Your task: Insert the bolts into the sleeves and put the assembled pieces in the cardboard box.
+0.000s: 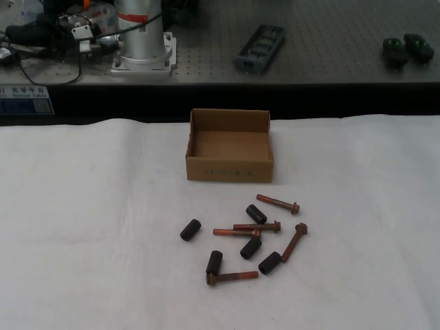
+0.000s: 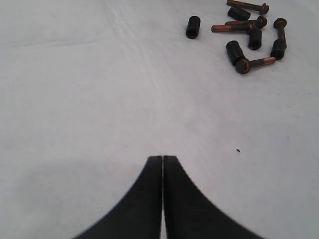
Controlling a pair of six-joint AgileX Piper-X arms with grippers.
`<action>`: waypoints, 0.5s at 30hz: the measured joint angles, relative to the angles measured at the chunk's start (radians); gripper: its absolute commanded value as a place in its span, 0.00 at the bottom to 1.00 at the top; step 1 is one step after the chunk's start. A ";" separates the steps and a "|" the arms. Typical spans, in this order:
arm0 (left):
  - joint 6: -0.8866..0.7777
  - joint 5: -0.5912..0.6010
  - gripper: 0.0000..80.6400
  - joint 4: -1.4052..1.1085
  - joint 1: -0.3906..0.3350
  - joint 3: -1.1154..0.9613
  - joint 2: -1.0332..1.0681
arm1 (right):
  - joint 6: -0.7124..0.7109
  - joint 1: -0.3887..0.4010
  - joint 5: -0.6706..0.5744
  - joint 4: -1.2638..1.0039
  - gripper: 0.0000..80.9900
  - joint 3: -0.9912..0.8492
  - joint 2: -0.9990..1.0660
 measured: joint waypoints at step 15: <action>-0.243 0.140 0.01 -0.023 0.000 0.004 -0.001 | 0.253 0.000 0.073 -0.326 0.39 0.000 0.000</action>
